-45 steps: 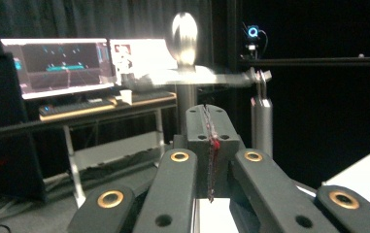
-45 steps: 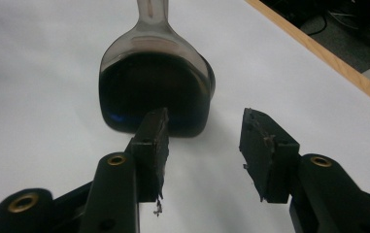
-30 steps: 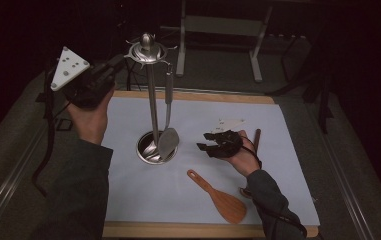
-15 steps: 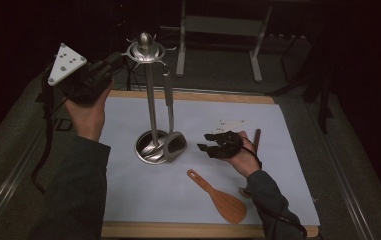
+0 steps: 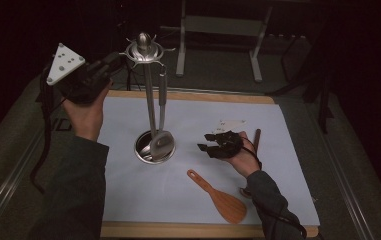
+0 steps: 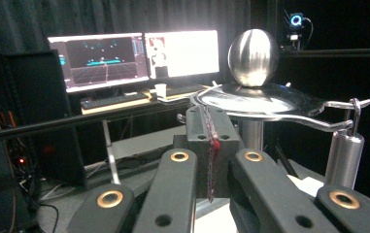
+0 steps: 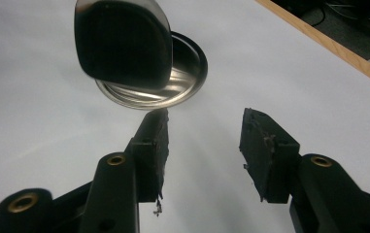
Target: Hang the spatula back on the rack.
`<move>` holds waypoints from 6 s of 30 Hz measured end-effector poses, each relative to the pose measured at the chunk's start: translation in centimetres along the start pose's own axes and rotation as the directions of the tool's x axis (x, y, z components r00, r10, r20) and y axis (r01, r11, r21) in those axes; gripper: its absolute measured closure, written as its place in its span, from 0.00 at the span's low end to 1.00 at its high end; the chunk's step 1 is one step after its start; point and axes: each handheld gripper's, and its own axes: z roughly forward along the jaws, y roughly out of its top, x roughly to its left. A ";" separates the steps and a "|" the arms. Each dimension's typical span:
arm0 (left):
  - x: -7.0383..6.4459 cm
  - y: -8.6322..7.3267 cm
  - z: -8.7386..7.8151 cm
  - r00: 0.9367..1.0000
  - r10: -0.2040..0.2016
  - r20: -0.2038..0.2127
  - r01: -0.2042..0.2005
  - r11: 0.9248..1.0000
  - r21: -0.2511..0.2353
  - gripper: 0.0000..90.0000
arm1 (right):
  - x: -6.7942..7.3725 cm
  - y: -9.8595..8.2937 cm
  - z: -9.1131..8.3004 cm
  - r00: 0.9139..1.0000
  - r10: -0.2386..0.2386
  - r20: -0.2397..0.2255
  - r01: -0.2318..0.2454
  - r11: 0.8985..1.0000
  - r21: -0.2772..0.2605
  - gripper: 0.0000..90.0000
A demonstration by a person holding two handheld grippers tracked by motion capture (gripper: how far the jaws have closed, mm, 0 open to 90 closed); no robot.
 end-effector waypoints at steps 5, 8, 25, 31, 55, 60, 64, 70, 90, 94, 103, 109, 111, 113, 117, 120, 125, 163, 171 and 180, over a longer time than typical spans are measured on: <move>0.1 0.2 -0.2 1.000 -0.006 0.001 0.006 1.000 -0.018 1.00 | 0.7 0.2 0.6 1.000 -0.019 -0.022 0.019 1.000 0.003 0.81; 0.3 0.3 -0.2 1.000 -0.002 -0.005 0.002 1.000 -0.013 1.00 | 1.3 0.5 1.2 0.999 -0.038 -0.030 0.038 0.999 0.000 0.95; 0.7 0.4 -0.5 1.000 0.001 -0.008 -0.001 1.000 -0.015 1.00 | 4.7 0.7 7.2 0.990 -0.092 -0.110 0.101 0.991 0.083 1.00; 0.8 0.5 -0.5 1.000 -0.003 -0.006 0.003 1.000 -0.018 1.00 | 5.3 0.6 9.0 0.989 -0.094 -0.114 0.106 0.989 0.105 1.00; 0.9 0.5 -0.5 1.000 -0.007 -0.009 0.007 1.000 -0.024 1.00 | 5.5 0.3 12.4 0.993 -0.048 -0.104 0.063 0.987 0.146 1.00; 0.9 0.5 -0.5 1.000 -0.004 -0.009 0.003 1.000 -0.023 1.00 | 5.7 0.2 13.0 0.993 -0.046 -0.106 0.062 0.985 0.159 1.00; 0.9 0.5 -0.6 1.000 -0.003 -0.008 0.003 1.000 -0.022 1.00 | 5.7 0.2 13.2 0.993 -0.038 -0.108 0.055 0.985 0.162 1.00; 0.9 0.5 -0.5 1.000 -0.005 -0.007 0.005 1.000 -0.024 1.00 | 5.9 0.2 13.1 0.994 -0.036 -0.104 0.050 0.989 0.136 1.00; 1.0 0.5 -0.5 1.000 -0.007 -0.004 0.007 1.000 -0.024 1.00 | 6.2 0.7 13.7 0.996 -0.010 -0.087 0.022 0.990 0.136 1.00; 1.1 0.5 -0.4 1.000 -0.009 -0.004 0.009 1.000 -0.022 1.00 | 6.1 0.8 13.8 0.996 0.000 -0.090 0.013 0.989 0.148 1.00; 1.7 0.6 0.4 1.000 -0.027 -0.009 0.026 1.000 -0.009 1.00 | 6.0 0.9 13.8 0.995 0.028 -0.095 -0.012 0.987 0.160 1.00; 2.1 0.7 1.0 0.999 -0.039 -0.010 0.039 0.999 0.005 1.00 | 6.0 0.9 13.8 0.995 0.035 -0.096 -0.019 0.987 0.161 1.00; 2.4 0.8 1.6 0.999 -0.050 -0.006 0.051 0.999 0.019 1.00 | 5.9 0.9 13.8 0.995 0.035 -0.098 -0.019 0.987 0.158 1.00; 2.6 0.6 2.0 0.998 -0.061 -0.003 0.061 0.998 0.024 1.00 | 5.9 0.9 13.8 0.994 0.039 -0.098 -0.023 0.987 0.156 1.00; 2.8 0.6 2.3 0.998 -0.065 0.001 0.065 0.997 0.028 1.00 | 5.9 0.8 13.8 0.994 0.043 -0.099 -0.027 0.988 0.154 1.00; 3.0 0.7 2.8 0.998 -0.066 0.007 0.065 0.997 0.036 1.00 | 5.8 0.8 13.8 0.994 0.043 -0.101 -0.027 0.988 0.151 1.00; 3.2 0.9 3.5 0.997 -0.072 0.014 0.071 0.996 0.046 1.00 | 5.8 0.8 13.8 0.993 0.053 -0.104 -0.036 0.987 0.155 1.00; 2.2 0.8 -0.9 0.997 -0.051 0.065 0.052 0.999 -0.017 1.00 | 5.5 0.8 13.8 0.990 0.074 -0.119 -0.055 0.986 0.156 1.00; 1.6 0.3 -1.1 0.997 -0.023 0.076 0.024 1.000 -0.007 1.00 | 5.5 0.8 13.8 0.989 0.077 -0.123 -0.057 0.986 0.157 1.00; 0.6 0.5 -0.5 0.997 0.018 0.078 -0.020 1.000 0.020 1.00 | 5.5 0.8 13.8 0.989 0.075 -0.124 -0.056 0.986 0.155 1.00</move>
